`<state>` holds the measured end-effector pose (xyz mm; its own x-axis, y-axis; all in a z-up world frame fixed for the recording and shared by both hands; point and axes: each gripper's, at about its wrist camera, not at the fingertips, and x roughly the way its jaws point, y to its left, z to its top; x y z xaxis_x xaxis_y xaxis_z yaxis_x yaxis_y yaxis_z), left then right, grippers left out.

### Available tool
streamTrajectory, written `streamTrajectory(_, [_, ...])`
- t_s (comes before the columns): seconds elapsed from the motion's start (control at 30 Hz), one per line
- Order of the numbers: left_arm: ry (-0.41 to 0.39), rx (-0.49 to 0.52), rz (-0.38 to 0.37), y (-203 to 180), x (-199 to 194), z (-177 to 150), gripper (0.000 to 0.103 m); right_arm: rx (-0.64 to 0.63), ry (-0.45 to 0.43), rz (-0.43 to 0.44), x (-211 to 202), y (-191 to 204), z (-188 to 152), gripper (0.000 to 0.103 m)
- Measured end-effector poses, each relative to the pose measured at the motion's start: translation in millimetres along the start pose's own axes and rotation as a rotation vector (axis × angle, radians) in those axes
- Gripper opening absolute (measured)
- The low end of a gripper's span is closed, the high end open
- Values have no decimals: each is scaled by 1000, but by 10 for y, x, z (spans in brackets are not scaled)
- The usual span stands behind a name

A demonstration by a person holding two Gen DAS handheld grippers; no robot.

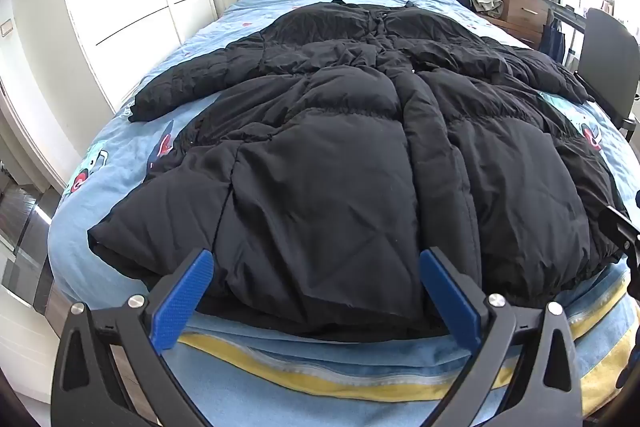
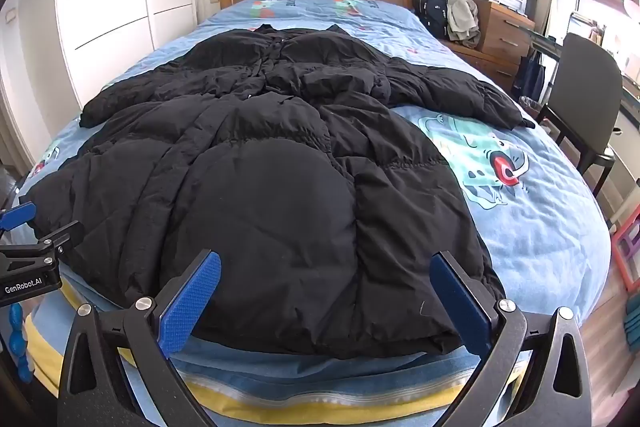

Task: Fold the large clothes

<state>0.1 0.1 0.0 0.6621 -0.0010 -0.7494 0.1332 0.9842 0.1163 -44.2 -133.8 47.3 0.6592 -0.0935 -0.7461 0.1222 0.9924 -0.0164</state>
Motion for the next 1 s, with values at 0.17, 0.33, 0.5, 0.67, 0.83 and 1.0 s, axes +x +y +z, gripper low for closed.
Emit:
streamTrajectory(0.17, [2,0,1,0,7,-1,103,3,-6,2,-10,0,3,102])
streamTrajectory(0.33, [9,0,-1,15,5,-6,103,4,-3,4,-1,-39,9,102])
streamTrajectory(0.5, [15,-1,-1,22,40,-20,103,8,-1,2,5,-24,12,102])
streamTrajectory(0.67, [16,-1,1,13,38,-21,103,10,-1,3,3,-30,-13,102])
streamTrajectory(0.83, [19,1,-1,-13,61,-26,103,10,0,3,22,-30,-16,102])
streamTrajectory(1.0, [20,-1,-5,-25,73,-57,103,9,1,3,18,-31,-15,102])
